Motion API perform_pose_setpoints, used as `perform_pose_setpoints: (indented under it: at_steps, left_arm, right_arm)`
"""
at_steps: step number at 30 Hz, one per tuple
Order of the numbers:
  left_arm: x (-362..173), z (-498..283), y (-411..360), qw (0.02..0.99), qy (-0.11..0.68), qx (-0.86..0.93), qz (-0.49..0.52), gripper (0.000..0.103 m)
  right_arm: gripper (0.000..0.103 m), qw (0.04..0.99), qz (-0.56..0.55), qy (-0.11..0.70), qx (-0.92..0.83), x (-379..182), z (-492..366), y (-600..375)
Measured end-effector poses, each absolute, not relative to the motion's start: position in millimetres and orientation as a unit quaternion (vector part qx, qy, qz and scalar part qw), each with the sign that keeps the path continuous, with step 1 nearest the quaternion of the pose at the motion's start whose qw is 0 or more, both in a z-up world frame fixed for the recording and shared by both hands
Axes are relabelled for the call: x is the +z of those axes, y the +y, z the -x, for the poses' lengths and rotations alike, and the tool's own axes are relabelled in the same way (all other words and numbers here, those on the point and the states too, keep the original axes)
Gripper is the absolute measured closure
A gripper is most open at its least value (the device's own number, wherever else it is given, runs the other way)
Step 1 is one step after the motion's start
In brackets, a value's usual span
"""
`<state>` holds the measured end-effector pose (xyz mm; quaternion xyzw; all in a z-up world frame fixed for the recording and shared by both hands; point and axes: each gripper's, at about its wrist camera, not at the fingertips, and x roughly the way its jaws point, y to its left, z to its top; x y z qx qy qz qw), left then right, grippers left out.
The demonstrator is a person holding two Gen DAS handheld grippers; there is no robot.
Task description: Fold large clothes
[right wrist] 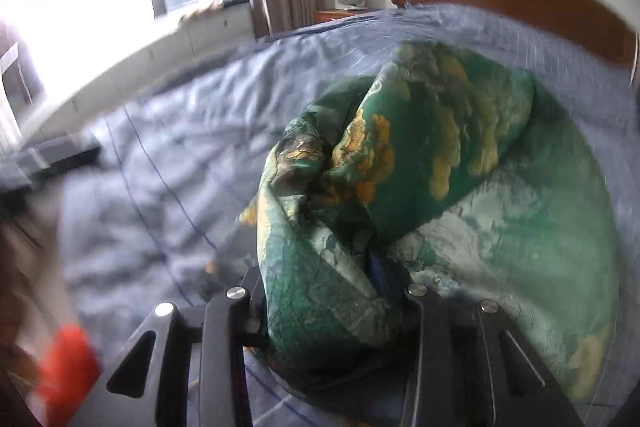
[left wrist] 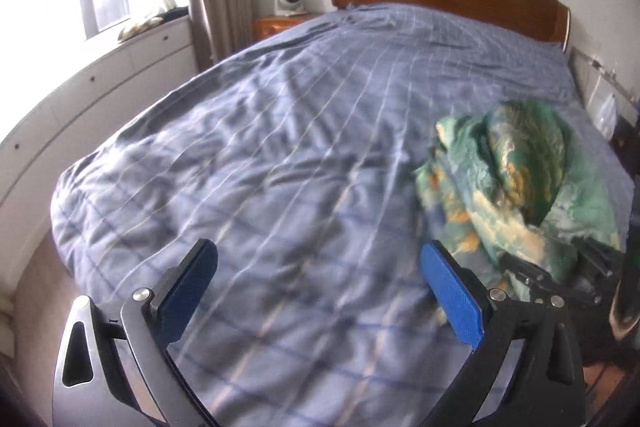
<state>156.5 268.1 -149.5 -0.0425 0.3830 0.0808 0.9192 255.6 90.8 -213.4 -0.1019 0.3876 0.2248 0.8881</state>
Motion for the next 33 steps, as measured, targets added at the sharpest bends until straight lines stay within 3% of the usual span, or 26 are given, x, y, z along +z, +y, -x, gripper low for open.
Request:
perform_pose_setpoints:
  at_steps: [4,7,13,15,19,26,30,33]
  left_arm:
    - [-147,-172,268,0.917,0.393,0.038,0.053,0.001]
    - [-116,-203,246,0.925,0.374,-0.023,0.06,0.001]
    - [-88,-289,148,0.908,0.399,-0.121,-0.037,0.001]
    - [-102,-311,124,0.898,0.418,-0.116,-0.072,0.001]
    - [-148,-337,99,0.874,0.456,-0.092,-0.14,0.001]
    - [-197,-343,133,0.865,0.491,-0.097,-0.038,0.001]
    - [-199,-337,136,0.871,0.483,-0.092,-0.021,0.001]
    - [-201,-335,134,0.874,0.478,-0.084,-0.033,0.0]
  right_arm:
    - [0.062,0.9,0.16,0.35,0.206,-223,-230,107]
    - [0.057,0.902,0.168,0.34,0.207,-217,-221,110]
    - [0.035,0.906,0.216,0.302,0.205,-210,-197,113]
    - [0.015,0.906,0.231,0.283,0.214,-208,-188,115]
    - [0.014,0.909,0.245,0.264,0.211,-192,-169,113]
    - [0.014,0.932,0.081,0.256,0.242,-129,-134,9]
    - [0.014,0.933,-0.002,0.302,0.195,-128,-180,-49]
    - [0.013,0.897,-0.078,0.384,0.205,-170,-227,-63]
